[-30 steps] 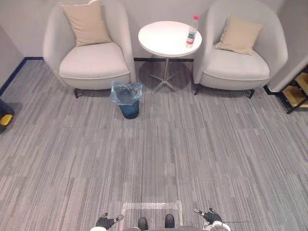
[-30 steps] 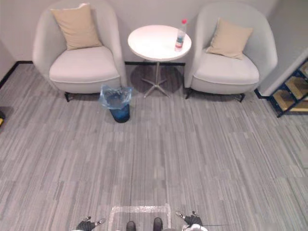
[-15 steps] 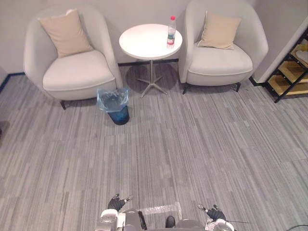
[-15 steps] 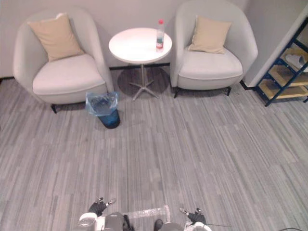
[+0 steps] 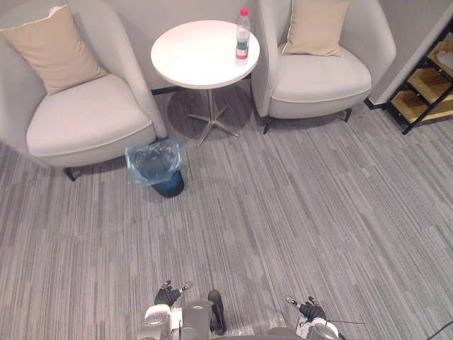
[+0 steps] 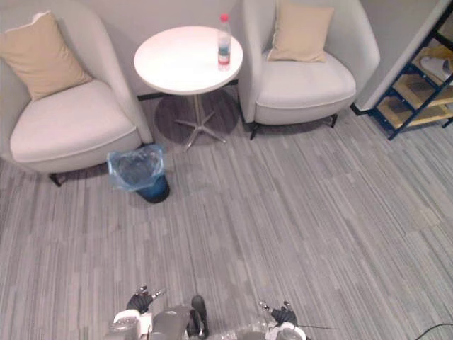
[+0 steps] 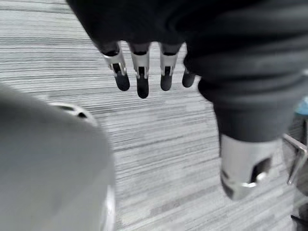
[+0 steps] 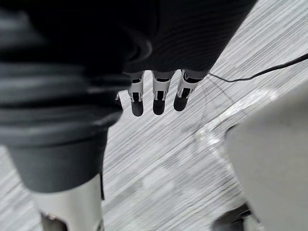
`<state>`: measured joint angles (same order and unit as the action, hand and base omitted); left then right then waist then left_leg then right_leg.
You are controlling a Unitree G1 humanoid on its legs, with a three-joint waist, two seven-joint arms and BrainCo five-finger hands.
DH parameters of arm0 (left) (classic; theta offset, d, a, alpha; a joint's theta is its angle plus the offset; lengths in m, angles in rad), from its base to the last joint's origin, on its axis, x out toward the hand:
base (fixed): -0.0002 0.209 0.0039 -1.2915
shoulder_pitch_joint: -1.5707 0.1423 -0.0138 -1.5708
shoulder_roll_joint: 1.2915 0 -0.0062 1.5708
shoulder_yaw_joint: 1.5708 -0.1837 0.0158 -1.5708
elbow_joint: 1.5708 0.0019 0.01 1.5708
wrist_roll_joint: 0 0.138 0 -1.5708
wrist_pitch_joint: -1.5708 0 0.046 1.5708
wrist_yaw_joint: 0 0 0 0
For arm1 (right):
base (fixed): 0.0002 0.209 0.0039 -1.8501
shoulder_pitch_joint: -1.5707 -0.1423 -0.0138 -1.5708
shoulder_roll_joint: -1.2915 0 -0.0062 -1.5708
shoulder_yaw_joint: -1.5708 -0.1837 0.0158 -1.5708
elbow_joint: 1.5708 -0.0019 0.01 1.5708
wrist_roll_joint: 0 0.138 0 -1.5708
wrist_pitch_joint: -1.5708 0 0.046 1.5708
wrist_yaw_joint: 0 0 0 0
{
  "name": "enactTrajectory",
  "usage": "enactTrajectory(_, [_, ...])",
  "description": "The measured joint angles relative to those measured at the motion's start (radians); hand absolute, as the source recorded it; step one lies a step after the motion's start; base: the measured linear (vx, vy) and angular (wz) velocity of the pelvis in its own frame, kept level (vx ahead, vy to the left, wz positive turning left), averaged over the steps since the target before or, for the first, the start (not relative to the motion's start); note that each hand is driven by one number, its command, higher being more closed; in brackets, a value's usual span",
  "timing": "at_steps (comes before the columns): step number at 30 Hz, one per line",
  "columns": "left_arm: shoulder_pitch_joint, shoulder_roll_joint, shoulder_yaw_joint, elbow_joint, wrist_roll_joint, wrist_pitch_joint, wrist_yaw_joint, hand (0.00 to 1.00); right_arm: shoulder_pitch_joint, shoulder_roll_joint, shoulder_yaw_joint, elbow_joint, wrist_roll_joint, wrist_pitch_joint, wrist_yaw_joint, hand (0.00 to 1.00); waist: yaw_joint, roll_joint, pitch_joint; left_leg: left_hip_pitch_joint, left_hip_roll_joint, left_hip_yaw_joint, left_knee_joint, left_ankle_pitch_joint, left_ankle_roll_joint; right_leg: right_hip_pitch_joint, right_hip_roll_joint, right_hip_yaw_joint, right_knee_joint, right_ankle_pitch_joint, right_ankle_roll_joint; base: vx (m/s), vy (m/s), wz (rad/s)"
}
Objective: Gather rubbish on tea table into small bin, then transfer packed bag to large trash can.
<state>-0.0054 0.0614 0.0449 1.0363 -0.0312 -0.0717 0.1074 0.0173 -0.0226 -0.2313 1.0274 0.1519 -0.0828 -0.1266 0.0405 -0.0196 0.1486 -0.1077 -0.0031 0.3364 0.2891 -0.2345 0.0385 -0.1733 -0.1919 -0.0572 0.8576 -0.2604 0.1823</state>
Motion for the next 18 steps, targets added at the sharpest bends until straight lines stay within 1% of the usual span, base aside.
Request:
enactTrajectory(1, [-0.001, -0.004, -0.012, 0.003, 0.0, 0.0, -0.003, 0.0, -0.001, 0.0, -0.001, -0.01, -0.003, 0.0, 0.001, 0.0, -0.001, 0.001, 0.002, 0.065, -0.001, -0.001, -0.043, 0.0, 0.0, -0.038, -0.018, -0.063, 0.066, -0.021, -0.049, 0.41, 0.027, -0.09])
enactTrajectory(2, [-0.001, -0.008, -0.025, 0.007, 0.0, 0.001, -0.003, 0.0, -0.002, -0.004, 0.0, -0.018, -0.007, -0.001, 0.001, 0.0, -0.003, 0.013, 0.009, 0.131, 0.008, -0.003, -0.081, 0.0, 0.0, -0.061, -0.024, -0.137, 0.073, -0.047, -0.097, 0.41, 0.002, -0.09])
enactTrajectory(3, [-0.002, -0.01, -0.025, 0.01, 0.0, 0.0, -0.003, 0.0, -0.002, -0.005, 0.002, -0.023, -0.01, -0.001, 0.002, 0.0, -0.004, 0.019, 0.012, 0.154, 0.016, -0.003, -0.091, 0.0, 0.0, -0.076, -0.023, -0.17, 0.057, -0.059, -0.119, 0.38, -0.052, -0.04])
enactTrajectory(4, [-0.006, -0.014, -0.025, 0.018, -0.001, 0.001, -0.003, 0.0, -0.003, -0.007, 0.004, -0.028, -0.023, -0.001, 0.003, 0.0, -0.008, 0.022, 0.012, 0.185, 0.03, -0.006, -0.098, 0.0, 0.0, -0.109, -0.017, -0.226, -0.003, -0.072, -0.142, 0.31, -0.074, 0.06])
enactTrajectory(5, [-0.008, -0.015, -0.025, 0.018, 0.0, 0.0, -0.003, 0.0, -0.005, -0.009, 0.005, -0.029, -0.027, -0.002, 0.004, 0.0, -0.014, 0.023, 0.011, 0.196, 0.041, -0.017, -0.097, 0.0, 0.0, -0.137, -0.006, -0.255, -0.072, -0.071, -0.145, 0.46, -0.172, 0.24])
enactTrajectory(6, [-0.013, -0.016, -0.027, 0.024, 0.0, 0.0, -0.004, 0.0, -0.01, -0.013, 0.005, -0.028, -0.03, -0.002, 0.007, 0.0, -0.029, 0.023, 0.012, 0.207, 0.056, -0.031, -0.101, 0.0, 0.0, -0.179, 0.018, -0.264, -0.183, -0.052, -0.157, 0.38, -0.173, 0.35])
enactTrajectory(7, [-0.016, -0.015, -0.033, 0.031, 0.0, 0.0, -0.004, 0.0, -0.012, -0.017, 0.007, -0.025, -0.032, -0.001, 0.008, 0.0, -0.039, 0.027, 0.014, 0.217, 0.063, -0.046, -0.108, 0.0, 0.0, -0.196, 0.037, -0.258, -0.255, -0.023, -0.159, 0.47, -0.25, 0.49])
enactTrajectory(8, [-0.013, -0.013, -0.041, 0.042, 0.0, 0.0, -0.005, 0.0, -0.008, -0.018, 0.008, -0.019, -0.031, -0.001, 0.008, 0.0, -0.051, 0.018, 0.009, 0.231, 0.061, -0.065, -0.115, -0.001, -0.012, -0.201, 0.068, -0.224, -0.422, 0.084, -0.16, 0.44, -0.251, 0.6])
enactTrajectory(9, [-0.012, 0.002, -0.043, 0.049, 0.002, -0.001, -0.009, 0.0, 0.009, -0.02, 0.007, -0.007, -0.03, -0.003, 0.01, 0.0, -0.057, -0.02, 0.003, 0.258, 0.038, -0.102, -0.114, -0.016, -0.063, -0.183, 0.069, -0.169, -0.569, 0.308, -0.22, 0.44, -0.265, 0.47])
enactTrajectory(10, [-0.021, -0.017, -0.042, 0.068, 0.003, 0.0, -0.009, 0.0, -0.001, -0.035, 0.0, -0.004, -0.022, -0.005, 0.013, 0.0, -0.053, 0.023, 0.013, 0.278, 0.068, -0.125, -0.11, -0.035, -0.093, -0.18, 0.091, -0.186, -0.521, 0.277, -0.225, 0.44, -0.231, 0.2])
enactTrajectory(11, [-0.023, -0.026, -0.041, 0.072, 0.007, -0.003, -0.014, 0.0, -0.011, -0.058, 0.005, 0.006, -0.024, -0.005, 0.011, 0.0, -0.045, 0.054, 0.004, 0.281, 0.098, -0.138, -0.105, -0.031, -0.107, -0.175, 0.111, -0.192, -0.511, 0.254, -0.237, 0.4, -0.229, 0.04])
enactTrajectory(12, [-0.022, -0.041, -0.028, 0.075, 0.01, -0.004, -0.015, 0.0, -0.01, -0.069, 0.002, 0.015, -0.023, -0.006, 0.012, 0.0, -0.049, 0.078, -0.002, 0.279, 0.119, -0.164, -0.074, -0.016, -0.131, -0.155, 0.124, -0.21, -0.505, 0.201, -0.24, 0.4, -0.224, 0.14])
enactTrajectory(13, [-0.025, -0.045, -0.022, 0.075, 0.01, -0.005, -0.014, 0.0, -0.009, -0.065, -0.004, 0.017, -0.019, -0.006, 0.012, 0.0, -0.051, 0.081, 0.0, 0.272, 0.128, -0.168, -0.049, -0.011, -0.139, -0.144, 0.127, -0.218, -0.502, 0.187, -0.244, 0.38, -0.273, 0.37])
enactTrajectory(14, [-0.026, -0.052, -0.002, 0.075, 0.01, -0.001, -0.015, 0.0, -0.008, -0.06, -0.005, 0.012, -0.013, -0.008, 0.008, 0.0, -0.056, 0.081, 0.002, 0.223, 0.153, -0.184, 0.088, -0.003, -0.154, -0.115, 0.138, -0.226, -0.5, 0.157, -0.249, 0.33, -0.254, 0.37])
enactTrajectory(15, [-0.022, -0.063, 0.025, 0.058, 0.009, 0.0, -0.018, 0.0, 0.0, -0.058, 0.014, 0.009, -0.011, -0.007, 0.008, 0.0, -0.052, 0.077, 0.006, 0.119, 0.198, -0.2, 0.346, 0.022, -0.181, -0.064, 0.149, -0.236, -0.515, 0.13, -0.255, 0.29, -0.228, 0.29])
enactTrajectory(16, [-0.02, -0.065, 0.028, 0.048, 0.01, -0.001, -0.02, 0.0, 0.002, -0.056, 0.022, 0.009, -0.009, -0.006, 0.007, 0.0, -0.046, 0.069, 0.012, 0.08, 0.217, -0.205, 0.437, 0.02, -0.18, -0.044, 0.155, -0.236, -0.518, 0.116, -0.259, 0.3, -0.184, 0.06])
enactTrajectory(17, [-0.02, -0.066, 0.045, 0.019, 0.009, -0.002, -0.022, 0.0, 0.004, -0.05, 0.045, 0.009, 0.005, -0.006, 0.007, 0.0, -0.035, 0.071, 0.018, 0.014, 0.25, -0.195, 0.585, 0.004, -0.166, 0.006, 0.165, -0.242, -0.518, 0.084, -0.273, 0.28, -0.136, -0.07])
enactTrajectory(18, [-0.012, -0.067, 0.054, -0.007, 0.008, -0.003, -0.022, 0.0, 0.005, -0.04, 0.047, 0.005, 0.008, -0.007, 0.006, 0.0, -0.032, 0.059, 0.025, -0.047, 0.273, -0.16, 0.638, -0.011, -0.144, 0.055, 0.17, -0.245, -0.524, 0.06, -0.275, 0.24, -0.11, -0.07])
